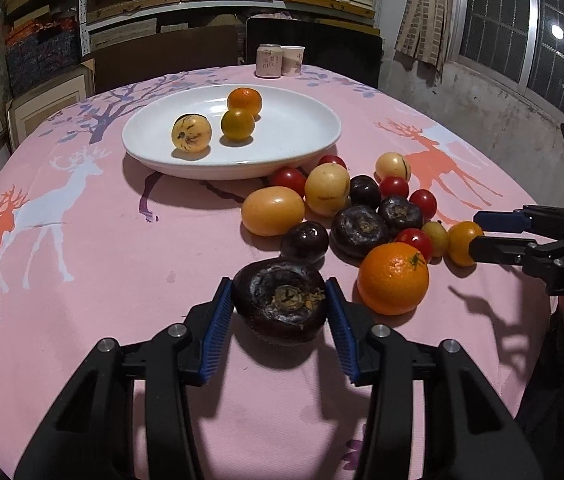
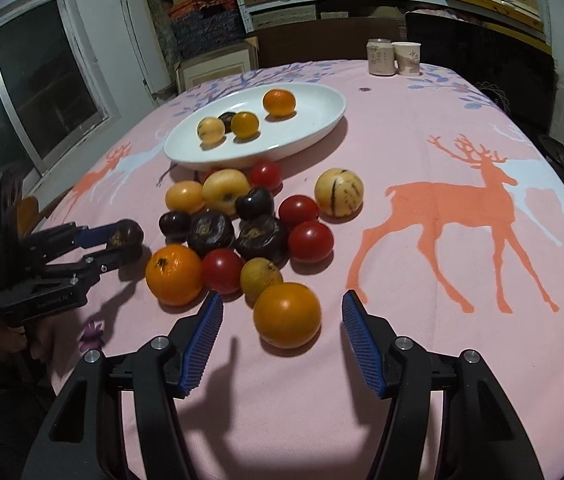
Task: Organize fruits
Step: 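Grasp a dark mangosteen with the left gripper while the right gripper grasps an orange, then carry both fruits onto the white plate and open both grippers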
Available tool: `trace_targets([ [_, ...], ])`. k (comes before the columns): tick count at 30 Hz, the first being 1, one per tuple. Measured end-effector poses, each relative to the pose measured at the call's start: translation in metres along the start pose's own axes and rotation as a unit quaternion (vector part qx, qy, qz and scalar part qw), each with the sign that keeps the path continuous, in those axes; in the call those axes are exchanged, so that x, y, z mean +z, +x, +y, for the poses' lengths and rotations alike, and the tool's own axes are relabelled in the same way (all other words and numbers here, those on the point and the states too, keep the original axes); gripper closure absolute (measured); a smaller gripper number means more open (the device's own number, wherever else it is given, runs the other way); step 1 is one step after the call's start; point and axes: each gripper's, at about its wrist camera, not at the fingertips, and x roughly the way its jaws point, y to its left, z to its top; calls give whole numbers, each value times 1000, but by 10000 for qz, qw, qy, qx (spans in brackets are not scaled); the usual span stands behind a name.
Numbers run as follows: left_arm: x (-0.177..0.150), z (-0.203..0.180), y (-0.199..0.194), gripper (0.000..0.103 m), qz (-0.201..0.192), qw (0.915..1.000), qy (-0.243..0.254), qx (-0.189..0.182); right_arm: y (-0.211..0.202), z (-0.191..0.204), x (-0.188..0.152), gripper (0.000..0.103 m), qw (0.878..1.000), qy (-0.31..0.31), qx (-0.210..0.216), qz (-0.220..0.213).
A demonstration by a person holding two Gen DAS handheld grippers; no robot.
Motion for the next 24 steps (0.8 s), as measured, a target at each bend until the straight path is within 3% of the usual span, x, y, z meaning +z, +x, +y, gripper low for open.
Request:
trace_targets([
  [5, 0, 1, 1, 58, 24, 10000, -71, 56, 9, 2, -1, 43, 9999, -36, -43, 110],
  [10, -1, 3, 2, 58, 53, 9998, -131, 141, 15, -2, -5, 65, 9998, 78, -89, 167],
  [24, -1, 11, 0, 58, 10, 9992, -375, 159, 3, -7, -5, 66, 9997, 214, -78, -23],
])
